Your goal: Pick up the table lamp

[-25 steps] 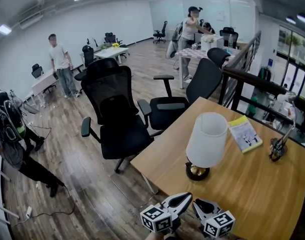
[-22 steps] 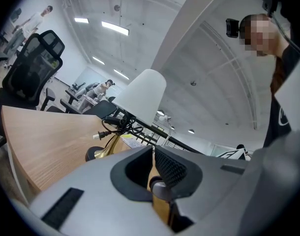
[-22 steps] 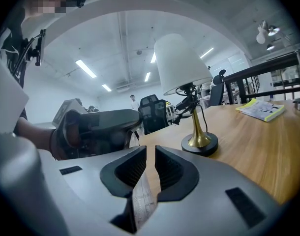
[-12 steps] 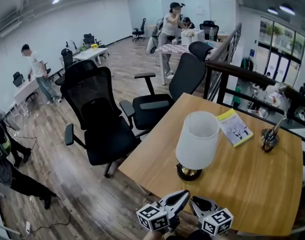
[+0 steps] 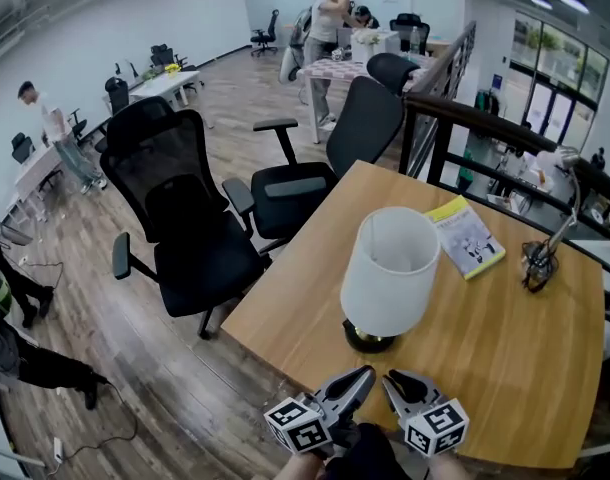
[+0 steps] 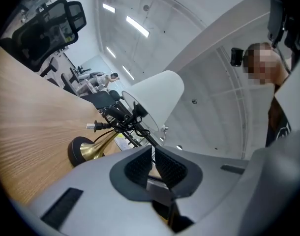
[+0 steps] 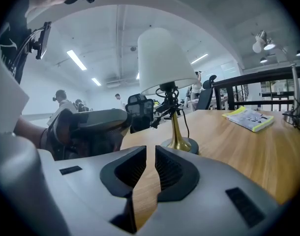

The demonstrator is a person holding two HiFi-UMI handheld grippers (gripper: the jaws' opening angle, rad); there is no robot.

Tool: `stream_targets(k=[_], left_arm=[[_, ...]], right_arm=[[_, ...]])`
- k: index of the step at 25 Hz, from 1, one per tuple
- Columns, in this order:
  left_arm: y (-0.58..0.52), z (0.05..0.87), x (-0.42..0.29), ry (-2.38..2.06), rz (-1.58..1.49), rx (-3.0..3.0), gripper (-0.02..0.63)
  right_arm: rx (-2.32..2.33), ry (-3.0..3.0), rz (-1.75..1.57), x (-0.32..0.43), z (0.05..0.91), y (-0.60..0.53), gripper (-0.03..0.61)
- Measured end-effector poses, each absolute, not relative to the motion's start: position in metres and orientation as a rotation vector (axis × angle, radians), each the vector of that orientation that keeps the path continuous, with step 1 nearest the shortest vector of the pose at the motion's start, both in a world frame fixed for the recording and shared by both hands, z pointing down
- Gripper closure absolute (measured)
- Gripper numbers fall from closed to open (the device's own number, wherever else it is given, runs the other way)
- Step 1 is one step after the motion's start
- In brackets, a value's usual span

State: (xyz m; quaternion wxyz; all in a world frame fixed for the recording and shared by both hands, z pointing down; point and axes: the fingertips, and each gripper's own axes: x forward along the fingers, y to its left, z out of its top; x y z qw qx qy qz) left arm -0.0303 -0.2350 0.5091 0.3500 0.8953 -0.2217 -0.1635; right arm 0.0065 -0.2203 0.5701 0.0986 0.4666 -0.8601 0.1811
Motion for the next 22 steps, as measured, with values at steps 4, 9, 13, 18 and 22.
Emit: stream_targets(k=[4, 9, 13, 18, 22], left_arm=[[-0.251, 0.505, -0.028, -0.553, -0.475, 2.281, 0.594], [-0.262, 0.496, -0.018, -0.435, -0.587, 2.255, 0.537], [-0.266, 0.487, -0.009, -0.323, -0.675, 2.252, 0.479], [-0.276, 0.478, -0.013, -0.239, -0.826, 2.195, 0.469], [-0.285, 0.471, -0.018, -0.190, -0.929, 2.153, 0.469]], right_arm=[[1.358, -2.553, 0.556, 0.009, 0.572, -0.234, 0.511], [1.328, -2.549, 0.571, 0.011, 0.581, -0.243, 0.511], [1.318, -2.533, 0.563, 0.017, 0.588, -0.251, 0.511], [1.311, -2.523, 0.586, 0.021, 0.595, -0.255, 0.511], [1.314, -2.509, 0.604, 0.027, 0.600, -0.255, 0.511]])
